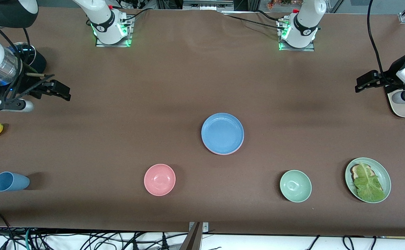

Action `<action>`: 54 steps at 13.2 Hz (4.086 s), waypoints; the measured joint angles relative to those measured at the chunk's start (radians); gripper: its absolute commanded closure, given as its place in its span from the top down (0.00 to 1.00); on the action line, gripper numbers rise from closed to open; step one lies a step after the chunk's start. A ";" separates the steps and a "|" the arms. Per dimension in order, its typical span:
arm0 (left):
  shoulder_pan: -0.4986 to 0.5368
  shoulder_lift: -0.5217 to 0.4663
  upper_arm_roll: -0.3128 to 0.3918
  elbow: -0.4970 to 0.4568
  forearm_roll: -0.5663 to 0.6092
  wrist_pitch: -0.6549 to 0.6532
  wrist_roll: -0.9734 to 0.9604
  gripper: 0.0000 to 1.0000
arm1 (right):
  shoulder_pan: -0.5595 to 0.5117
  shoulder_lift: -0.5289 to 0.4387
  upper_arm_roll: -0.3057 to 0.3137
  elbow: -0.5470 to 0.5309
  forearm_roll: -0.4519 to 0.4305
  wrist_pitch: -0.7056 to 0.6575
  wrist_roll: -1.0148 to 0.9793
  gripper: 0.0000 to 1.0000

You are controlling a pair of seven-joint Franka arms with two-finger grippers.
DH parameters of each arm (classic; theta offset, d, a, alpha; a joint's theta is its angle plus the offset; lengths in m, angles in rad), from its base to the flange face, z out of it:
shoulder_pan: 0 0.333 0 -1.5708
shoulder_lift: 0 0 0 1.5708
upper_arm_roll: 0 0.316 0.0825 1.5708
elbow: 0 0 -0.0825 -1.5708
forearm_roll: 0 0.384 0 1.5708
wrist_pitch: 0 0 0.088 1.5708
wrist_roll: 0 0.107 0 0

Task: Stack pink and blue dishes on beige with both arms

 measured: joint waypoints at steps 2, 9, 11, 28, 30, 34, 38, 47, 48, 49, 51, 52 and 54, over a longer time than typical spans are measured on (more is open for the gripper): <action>0.000 0.000 0.000 0.000 0.000 0.000 0.000 1.00 | 0.000 0.000 0.005 -0.005 -0.001 -0.006 0.000 1.00; 0.000 0.000 0.000 0.000 0.000 0.000 0.000 1.00 | 0.000 -0.005 0.006 -0.002 -0.002 -0.008 -0.003 1.00; 0.000 0.000 0.000 0.000 0.000 0.000 0.000 1.00 | -0.002 -0.005 0.005 -0.002 -0.004 -0.008 -0.003 1.00; -0.001 0.000 -0.001 0.000 0.000 0.000 0.000 1.00 | -0.011 -0.015 0.000 0.056 -0.006 -0.042 -0.099 1.00; -0.001 0.000 -0.001 0.000 0.000 0.000 0.000 1.00 | -0.013 -0.015 0.000 0.056 -0.006 -0.043 -0.106 1.00; -0.001 0.000 -0.001 0.000 0.000 0.000 0.000 1.00 | -0.013 -0.015 0.001 0.063 -0.006 -0.044 -0.111 1.00; -0.001 0.000 -0.001 0.000 0.000 0.000 0.000 1.00 | -0.013 -0.015 0.001 0.066 -0.006 -0.054 -0.128 1.00; -0.002 0.001 -0.002 0.000 0.000 0.000 0.000 1.00 | -0.014 -0.015 0.001 0.066 -0.006 -0.078 -0.149 1.00; -0.003 0.002 -0.002 0.000 0.000 0.000 0.000 1.00 | -0.014 -0.015 0.001 0.066 -0.006 -0.080 -0.149 1.00; -0.004 0.004 -0.002 0.000 0.000 0.000 0.000 1.00 | -0.014 -0.015 0.001 0.066 -0.006 -0.081 -0.149 1.00; -0.005 0.007 -0.002 0.000 0.000 0.000 0.000 1.00 | -0.014 -0.015 0.001 0.066 -0.006 -0.081 -0.150 1.00; -0.005 0.008 -0.002 0.000 0.000 0.000 0.000 1.00 | -0.014 -0.015 0.001 0.066 -0.006 -0.082 -0.150 1.00; -0.005 0.008 -0.002 0.000 0.000 0.000 0.000 1.00 | -0.014 -0.015 0.001 0.066 -0.006 -0.083 -0.150 1.00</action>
